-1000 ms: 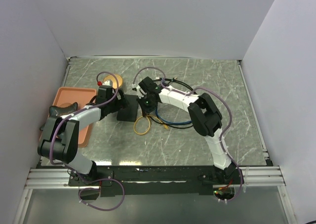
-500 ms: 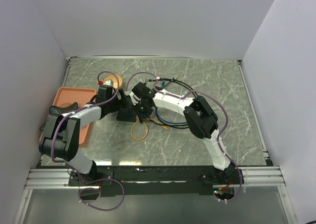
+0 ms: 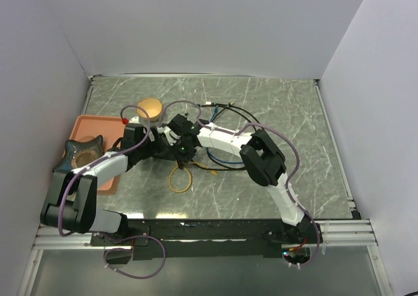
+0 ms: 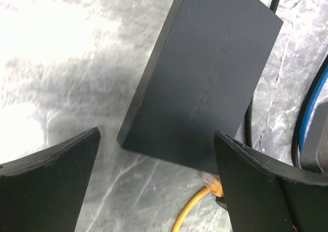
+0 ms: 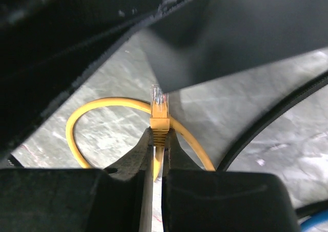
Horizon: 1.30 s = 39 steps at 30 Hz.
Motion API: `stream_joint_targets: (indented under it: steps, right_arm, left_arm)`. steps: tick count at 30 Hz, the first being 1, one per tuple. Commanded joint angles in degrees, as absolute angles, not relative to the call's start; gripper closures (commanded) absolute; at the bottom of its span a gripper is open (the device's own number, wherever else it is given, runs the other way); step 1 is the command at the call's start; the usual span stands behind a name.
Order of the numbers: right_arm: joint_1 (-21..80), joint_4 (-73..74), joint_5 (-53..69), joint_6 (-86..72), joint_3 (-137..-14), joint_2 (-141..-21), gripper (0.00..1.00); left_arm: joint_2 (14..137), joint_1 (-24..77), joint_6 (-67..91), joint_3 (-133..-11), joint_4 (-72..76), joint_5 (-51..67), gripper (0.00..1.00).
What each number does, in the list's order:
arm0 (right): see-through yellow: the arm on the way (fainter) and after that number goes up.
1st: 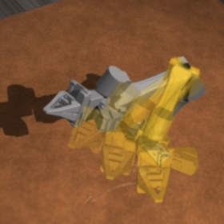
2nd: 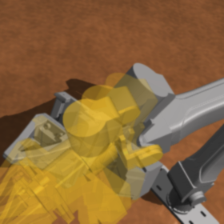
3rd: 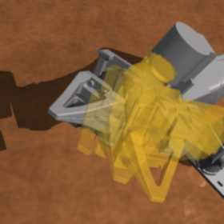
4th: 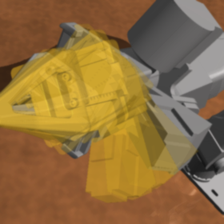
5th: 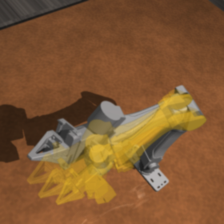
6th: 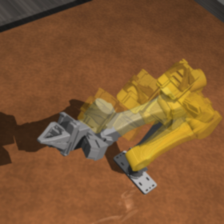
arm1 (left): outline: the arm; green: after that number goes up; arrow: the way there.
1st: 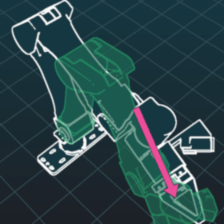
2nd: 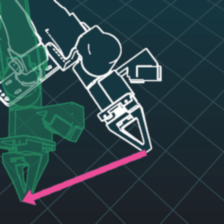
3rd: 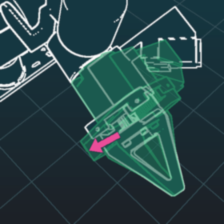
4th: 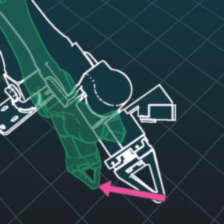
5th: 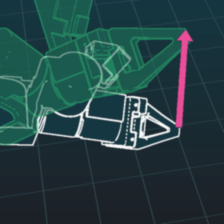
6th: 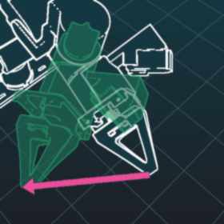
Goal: Insert the plug into the switch port
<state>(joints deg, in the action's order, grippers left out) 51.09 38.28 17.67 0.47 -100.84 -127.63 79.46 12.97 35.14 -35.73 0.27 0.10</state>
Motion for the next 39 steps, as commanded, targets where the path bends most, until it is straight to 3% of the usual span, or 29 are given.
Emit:
stream_joint_targets:
  steps: [1, 20, 25, 30, 39]
  right_arm:
    - [53.26, 34.63, 17.42, 0.45, -101.61, -126.65, 1.0]
    - [44.92, 28.21, 13.63, 3.34, -87.19, -115.41, 1.0]
    - [39.57, 24.44, 10.47, 0.1, -80.35, -103.47, 1.0]
    - [30.6, 18.12, 17.39, -5.09, -74.19, -83.99, 1.0]
    - [28.65, 18.81, 8.47, -7.73, -80.15, -58.48, 1.0]
  left_arm:
    - [74.72, 13.01, 37.61, -34.54, 1.14, 0.18, 0.01]
    - [78.74, 6.86, 33.75, -39.81, 4.39, 5.01, 0.02]
    - [80.24, 6.86, 33.4, -40.34, 4.48, 5.45, 0.02]
    - [80.07, 6.77, 32.87, -40.08, 3.78, 5.28, 0.02]
    - [79.45, 6.68, 33.05, -40.69, 3.08, 6.06, 0.03]
